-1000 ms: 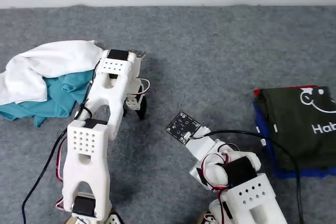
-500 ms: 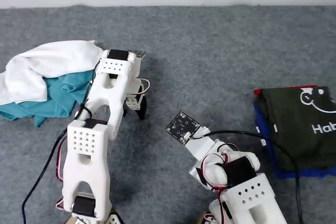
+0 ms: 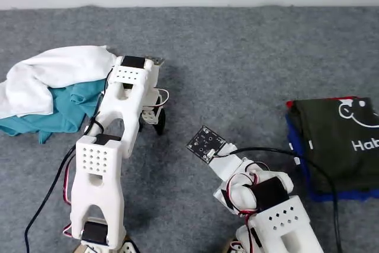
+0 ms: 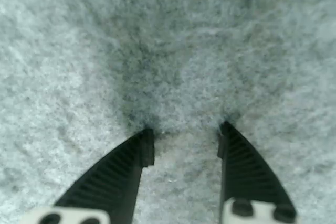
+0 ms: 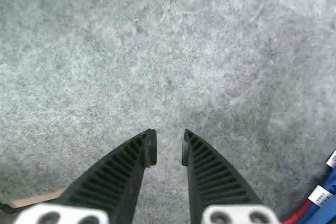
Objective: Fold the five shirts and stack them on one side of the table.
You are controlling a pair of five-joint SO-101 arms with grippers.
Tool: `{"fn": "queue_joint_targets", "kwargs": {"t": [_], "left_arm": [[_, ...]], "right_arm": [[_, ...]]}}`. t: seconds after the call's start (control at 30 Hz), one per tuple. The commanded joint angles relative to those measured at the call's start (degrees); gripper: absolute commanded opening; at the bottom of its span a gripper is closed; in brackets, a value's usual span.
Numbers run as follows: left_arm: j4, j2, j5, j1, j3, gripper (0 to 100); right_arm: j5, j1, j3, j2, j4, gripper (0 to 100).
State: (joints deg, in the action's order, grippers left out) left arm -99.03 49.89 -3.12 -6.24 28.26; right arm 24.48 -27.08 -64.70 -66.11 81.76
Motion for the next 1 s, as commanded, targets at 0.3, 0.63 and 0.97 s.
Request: {"fn": "queue_joint_targets", "kwargs": {"t": [0.3,0.63,0.97], "left_arm": [[-1.41,0.62,0.18,0.09,-4.44,20],[-1.41,0.62,0.18,0.09,-4.44,20],[-1.41,0.62,0.18,0.0,-4.44,20]], "right_arm": [[0.35,-0.48,-0.35,-0.13,-1.36,9.7],[0.35,-0.48,-0.44,-0.13,-1.36,9.7],[0.26,-0.66,-0.44,-0.13,-1.45,9.7]]}}
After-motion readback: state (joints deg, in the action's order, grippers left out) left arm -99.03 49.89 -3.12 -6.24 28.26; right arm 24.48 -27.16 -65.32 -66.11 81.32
